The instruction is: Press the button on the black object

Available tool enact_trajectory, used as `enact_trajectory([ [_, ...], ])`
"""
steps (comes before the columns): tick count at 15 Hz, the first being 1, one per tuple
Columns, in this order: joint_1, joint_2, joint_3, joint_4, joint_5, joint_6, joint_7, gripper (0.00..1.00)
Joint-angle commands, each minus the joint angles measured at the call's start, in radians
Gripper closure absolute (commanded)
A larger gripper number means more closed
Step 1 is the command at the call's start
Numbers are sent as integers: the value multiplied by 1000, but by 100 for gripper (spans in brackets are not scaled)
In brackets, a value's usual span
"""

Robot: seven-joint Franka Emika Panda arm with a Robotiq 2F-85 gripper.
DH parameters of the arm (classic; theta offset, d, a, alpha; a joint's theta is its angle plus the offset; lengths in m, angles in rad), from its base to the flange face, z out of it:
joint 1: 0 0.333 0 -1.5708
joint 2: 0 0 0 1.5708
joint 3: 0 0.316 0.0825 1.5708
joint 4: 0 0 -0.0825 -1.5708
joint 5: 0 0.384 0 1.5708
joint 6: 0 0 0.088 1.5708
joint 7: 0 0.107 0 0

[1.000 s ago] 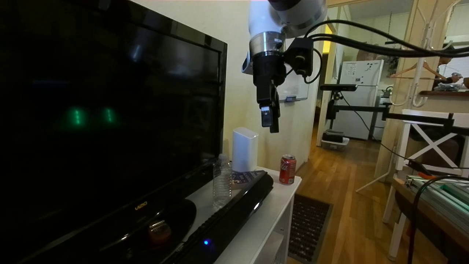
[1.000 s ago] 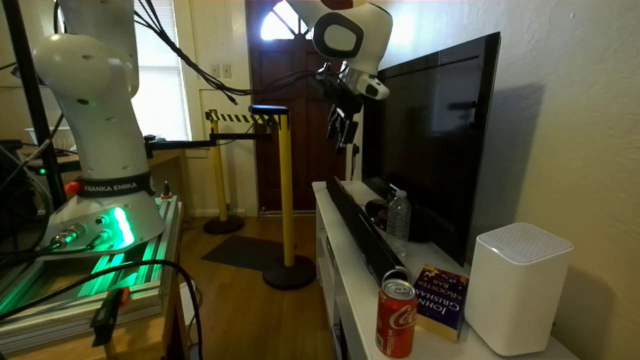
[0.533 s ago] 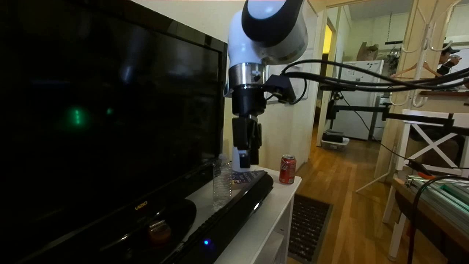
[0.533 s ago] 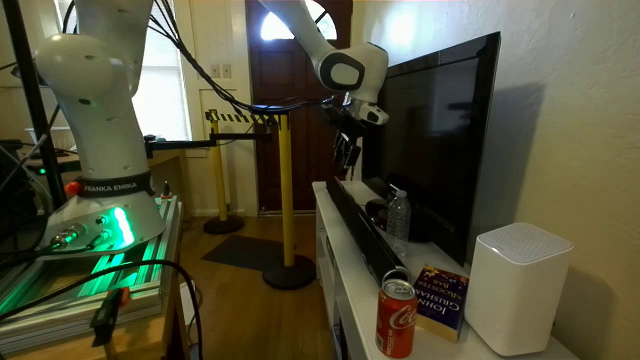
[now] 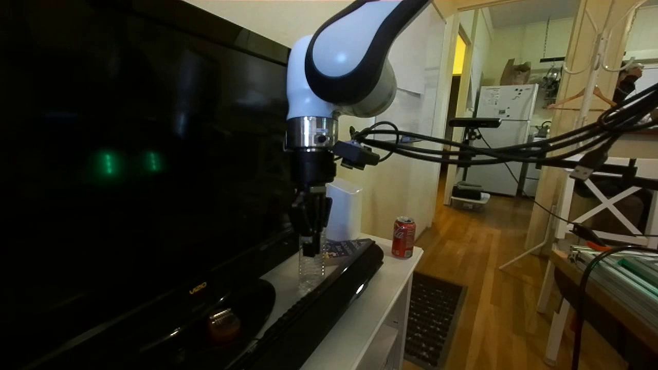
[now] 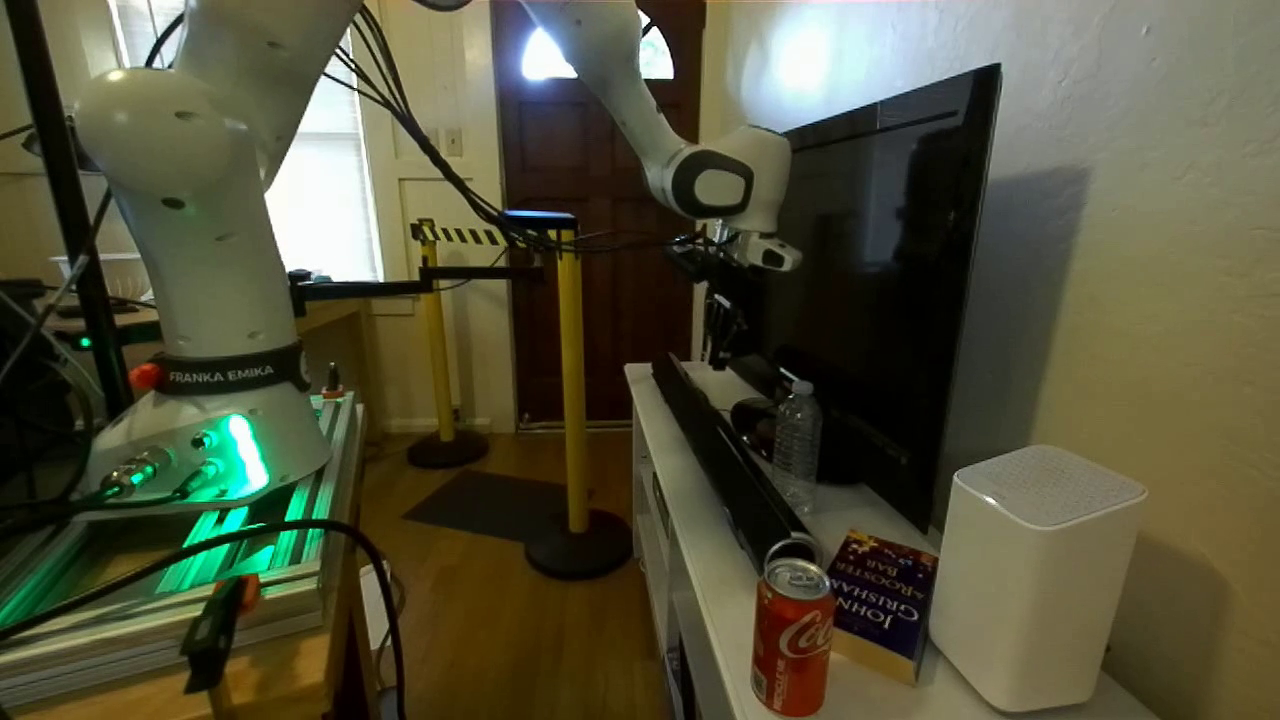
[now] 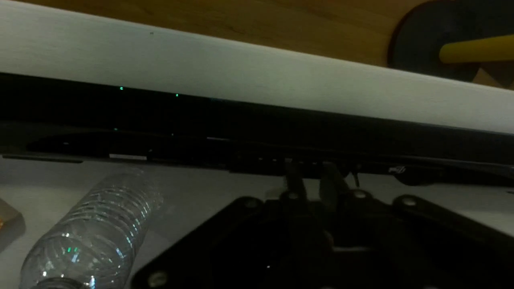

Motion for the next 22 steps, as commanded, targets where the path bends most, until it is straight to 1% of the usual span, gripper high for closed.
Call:
enact_trajectory([
  [1, 3, 87, 11, 91, -20, 40, 54, 100],
  [3, -11, 111, 36, 94, 10, 65, 35, 100],
  [5, -16, 130, 52, 93, 16, 84, 24, 100],
  [6, -14, 142, 54, 97, 10, 98, 20, 100],
  [7, -12, 111, 45, 71, -8, 75, 24, 100],
  [12, -14, 117, 47, 70, -9, 79, 24, 99],
  [13, -7, 126, 37, 71, -15, 91, 39, 100],
  [17, -8, 188, 49, 104, -2, 153, 36, 100],
  [22, 2, 246, 46, 120, -15, 257, 46, 100],
])
